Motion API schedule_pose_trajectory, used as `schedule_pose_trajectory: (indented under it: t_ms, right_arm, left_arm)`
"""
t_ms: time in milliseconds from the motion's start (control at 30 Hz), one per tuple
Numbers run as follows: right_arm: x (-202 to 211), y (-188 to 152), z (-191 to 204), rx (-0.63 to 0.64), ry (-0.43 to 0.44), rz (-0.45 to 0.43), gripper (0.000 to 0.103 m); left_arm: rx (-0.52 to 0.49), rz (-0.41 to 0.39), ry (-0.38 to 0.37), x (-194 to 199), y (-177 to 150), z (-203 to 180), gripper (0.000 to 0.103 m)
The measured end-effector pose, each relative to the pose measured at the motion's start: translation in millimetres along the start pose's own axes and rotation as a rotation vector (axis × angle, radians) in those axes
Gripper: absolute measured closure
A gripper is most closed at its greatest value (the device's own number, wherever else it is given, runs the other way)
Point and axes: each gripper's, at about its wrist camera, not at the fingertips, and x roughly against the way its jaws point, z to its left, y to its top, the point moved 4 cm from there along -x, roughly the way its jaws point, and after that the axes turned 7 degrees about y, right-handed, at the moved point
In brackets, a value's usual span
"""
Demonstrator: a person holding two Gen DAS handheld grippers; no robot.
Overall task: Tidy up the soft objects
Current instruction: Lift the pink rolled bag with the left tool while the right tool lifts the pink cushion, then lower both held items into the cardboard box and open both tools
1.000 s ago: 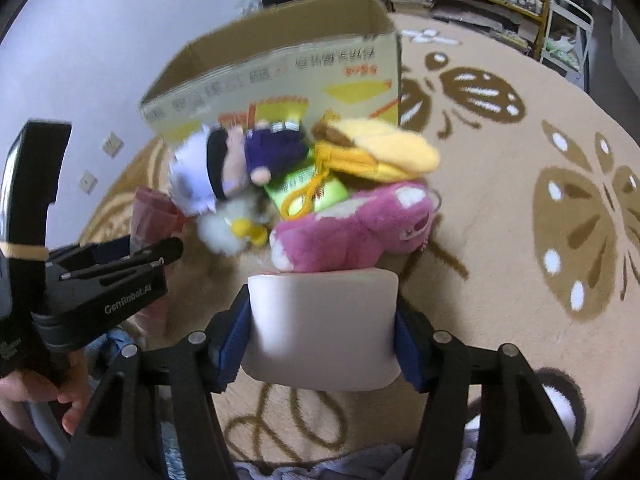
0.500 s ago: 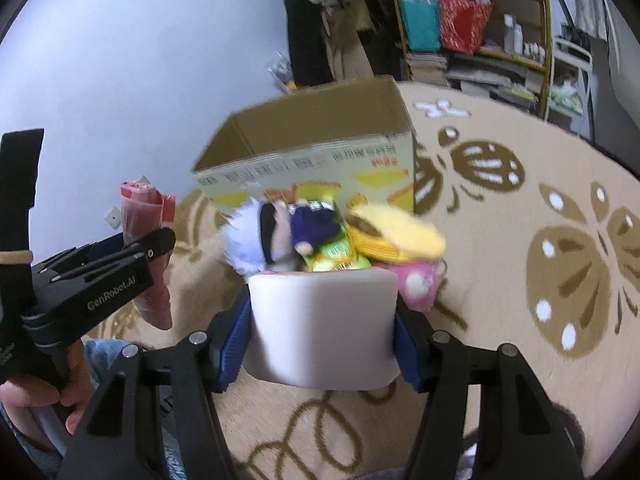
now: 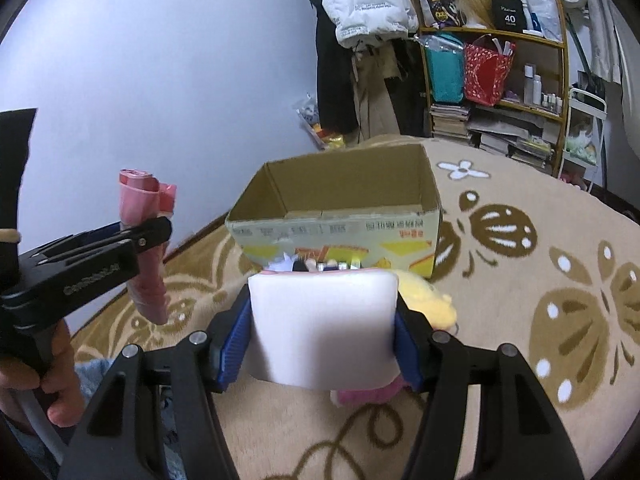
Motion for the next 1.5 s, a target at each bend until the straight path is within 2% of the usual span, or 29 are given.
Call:
schedule_pose_trajectory:
  t_ms: [67, 300, 467, 633, 800, 933, 1167, 1300, 1500]
  right_arm:
    - [-2.9, 5.6, -3.3, -0.005, 0.002, -0.009, 0.037]
    - [-16.1, 26.1, -5.8, 0.028, -0.019, -0.019, 0.037]
    - [-23.8, 46.1, -5.1, 0.062, -0.031, -0.052, 0.037]
    - [-31.6, 66.5, -7.5, 0.077, -0.034, -0.089, 0.037]
    - [-38.8, 83.5, -15.0, 0.085, -0.049, -0.112, 0.037]
    - [-47.4, 92.4, -22.2, 0.070, -0.038, -0.111, 0.037]
    - [-58.0, 106.5, -27.0, 0.110, -0.084, -0.133, 0.037]
    - [-60.6, 110.5, -35.7, 0.090, -0.089, -0.151, 0.036]
    - [-61.9, 108.2, -50.0, 0.050, -0.105, -0.173, 0.036]
  left_arm:
    - [-0.006, -0.024, 0.027, 1.8, 7.5, 1.4, 0.056]
    - [0.006, -0.059, 0.035, -9.0, 36.8, 2.4, 0.056]
    - [-0.048, -0.126, 0.079, -17.1, 60.1, -8.1, 0.056]
    - [-0.040, -0.154, 0.078, -28.4, 80.4, -14.4, 0.056]
    - [-0.041, -0.154, 0.038, -46.3, 95.7, -20.8, 0.056]
    - [-0.073, -0.179, 0.069, -57.9, 105.0, -27.3, 0.056]
    - [-0.059, -0.155, 0.019, -72.0, 101.8, -32.2, 0.056]
    - [-0.034, -0.130, -0.010, -82.4, 98.1, -32.6, 0.056]
    - [-0.040, -0.099, -0.006, -96.7, 88.9, -32.8, 0.056]
